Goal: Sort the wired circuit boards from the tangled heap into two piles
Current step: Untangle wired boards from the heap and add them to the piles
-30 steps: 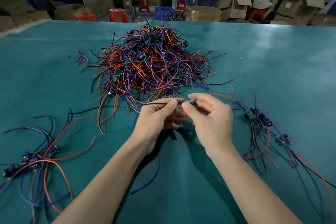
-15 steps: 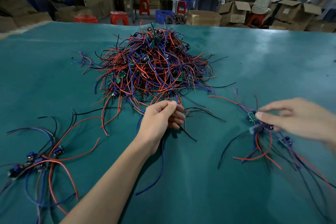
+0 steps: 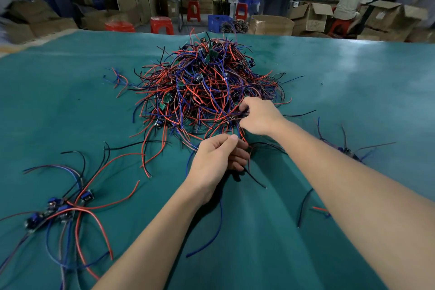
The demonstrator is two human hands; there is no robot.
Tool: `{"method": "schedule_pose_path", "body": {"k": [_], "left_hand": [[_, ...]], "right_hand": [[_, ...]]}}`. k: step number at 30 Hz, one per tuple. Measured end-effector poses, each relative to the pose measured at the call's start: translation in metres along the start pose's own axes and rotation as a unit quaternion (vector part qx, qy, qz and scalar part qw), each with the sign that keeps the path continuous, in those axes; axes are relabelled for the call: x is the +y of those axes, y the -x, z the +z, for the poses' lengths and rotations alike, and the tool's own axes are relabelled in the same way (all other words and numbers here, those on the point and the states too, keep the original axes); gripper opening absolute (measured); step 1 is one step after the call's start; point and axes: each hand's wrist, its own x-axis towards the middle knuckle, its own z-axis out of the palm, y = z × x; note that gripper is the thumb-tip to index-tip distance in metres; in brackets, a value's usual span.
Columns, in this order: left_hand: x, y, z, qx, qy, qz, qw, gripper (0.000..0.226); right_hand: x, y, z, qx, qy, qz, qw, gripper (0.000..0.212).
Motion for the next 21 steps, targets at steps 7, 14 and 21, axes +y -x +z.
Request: {"method": "schedule_pose_path", "body": {"k": [7, 14, 21], "left_hand": [[-0.001, 0.0, 0.0, -0.006, -0.001, 0.003, 1.0, 0.033], [-0.003, 0.0, 0.0, -0.004, -0.009, 0.0, 1.0, 0.027], [-0.003, 0.001, -0.001, -0.03, -0.01, 0.004, 0.999, 0.018]], "right_hand": [[0.028, 0.013, -0.014, 0.121, -0.091, -0.019, 0.988, 0.021], [0.05, 0.04, -0.031, 0.176, -0.256, 0.021, 0.95, 0.019], [0.041, 0.106, -0.054, 0.149, -0.714, -0.003, 0.684, 0.015]]}}
